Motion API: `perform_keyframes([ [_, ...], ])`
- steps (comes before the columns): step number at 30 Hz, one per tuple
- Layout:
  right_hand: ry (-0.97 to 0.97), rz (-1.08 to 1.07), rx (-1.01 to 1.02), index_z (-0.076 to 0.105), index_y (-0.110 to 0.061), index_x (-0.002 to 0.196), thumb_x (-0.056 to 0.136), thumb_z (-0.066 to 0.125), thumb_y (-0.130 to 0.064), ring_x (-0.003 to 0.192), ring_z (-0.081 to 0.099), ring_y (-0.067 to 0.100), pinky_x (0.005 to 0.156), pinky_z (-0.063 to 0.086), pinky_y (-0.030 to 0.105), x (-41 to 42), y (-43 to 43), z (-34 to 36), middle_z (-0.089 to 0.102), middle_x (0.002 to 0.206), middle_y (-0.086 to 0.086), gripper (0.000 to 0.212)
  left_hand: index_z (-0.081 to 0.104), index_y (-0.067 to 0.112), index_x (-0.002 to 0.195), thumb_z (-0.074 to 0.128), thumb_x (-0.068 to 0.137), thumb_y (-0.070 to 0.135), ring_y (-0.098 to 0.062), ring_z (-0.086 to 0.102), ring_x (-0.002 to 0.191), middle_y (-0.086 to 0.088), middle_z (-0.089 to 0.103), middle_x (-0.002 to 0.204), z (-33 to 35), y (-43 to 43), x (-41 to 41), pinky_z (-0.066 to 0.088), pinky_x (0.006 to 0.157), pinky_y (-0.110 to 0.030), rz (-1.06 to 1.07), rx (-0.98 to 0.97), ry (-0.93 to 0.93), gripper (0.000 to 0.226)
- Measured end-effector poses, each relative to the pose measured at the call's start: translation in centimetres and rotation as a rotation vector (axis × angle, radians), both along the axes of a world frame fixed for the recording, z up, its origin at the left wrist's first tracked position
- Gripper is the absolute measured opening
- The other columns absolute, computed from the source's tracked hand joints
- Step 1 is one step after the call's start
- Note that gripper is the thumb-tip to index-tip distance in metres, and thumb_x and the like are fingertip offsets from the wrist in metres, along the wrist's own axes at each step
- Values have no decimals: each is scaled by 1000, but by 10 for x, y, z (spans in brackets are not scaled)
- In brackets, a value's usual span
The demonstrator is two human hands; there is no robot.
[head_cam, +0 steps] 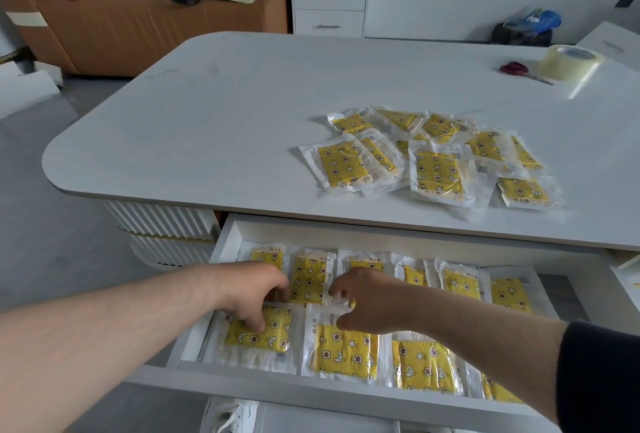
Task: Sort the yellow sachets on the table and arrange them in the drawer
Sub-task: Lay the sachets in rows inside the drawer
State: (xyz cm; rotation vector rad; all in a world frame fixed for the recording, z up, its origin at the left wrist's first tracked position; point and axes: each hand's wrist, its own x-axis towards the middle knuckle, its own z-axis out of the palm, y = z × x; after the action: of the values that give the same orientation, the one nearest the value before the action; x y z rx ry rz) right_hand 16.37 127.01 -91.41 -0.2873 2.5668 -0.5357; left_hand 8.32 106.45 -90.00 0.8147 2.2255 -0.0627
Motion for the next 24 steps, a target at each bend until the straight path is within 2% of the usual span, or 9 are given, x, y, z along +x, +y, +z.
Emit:
perform_keyframes([
  [3,103,67,-12,57,-29,125,85,68,-35,107,57,15,93,52,33,-1,-2,9,58,121,-5,42,57,25,115,80,73,30,-13,55,97,7,55,114,5,3,-3,46,68,-19,-21,19,73,48],
  [5,61,132,-23,58,-30,122,85,70,-34,104,57,13,92,51,31,2,-5,10,59,118,-5,39,55,25,98,80,72,34,-12,53,85,7,56,102,4,4,-3,42,60,-20,-45,18,103,37],
  [7,26,185,-5,58,-30,123,84,71,-34,104,57,13,89,50,29,6,-7,7,59,118,-6,41,51,27,92,81,71,34,-13,53,83,8,55,97,0,5,0,43,62,-23,-76,-18,81,37],
  [12,4,193,0,57,-31,127,85,70,-38,105,55,11,87,49,27,9,-6,-1,58,120,-7,45,53,28,104,83,67,37,-15,54,93,9,55,106,-8,0,1,49,75,-29,-113,-29,85,48],
  [16,-54,143,-40,57,-31,126,85,70,-36,102,56,10,91,50,30,10,-5,-4,60,117,-8,43,53,27,111,83,67,36,-14,52,97,10,51,110,-8,0,1,49,78,-30,-142,-14,85,54],
  [21,-127,48,-100,59,-28,123,84,73,-29,99,55,11,88,49,28,9,-5,-8,55,105,-11,41,51,27,106,83,68,35,-16,52,96,9,52,109,-8,1,0,50,79,-33,-157,-32,84,50],
  [24,-124,58,-95,58,-27,122,84,73,-28,100,55,13,88,49,28,9,-6,-8,54,104,-11,41,49,30,102,82,68,37,-15,52,95,9,53,108,-9,1,1,49,77,-31,-164,-38,104,49],
])
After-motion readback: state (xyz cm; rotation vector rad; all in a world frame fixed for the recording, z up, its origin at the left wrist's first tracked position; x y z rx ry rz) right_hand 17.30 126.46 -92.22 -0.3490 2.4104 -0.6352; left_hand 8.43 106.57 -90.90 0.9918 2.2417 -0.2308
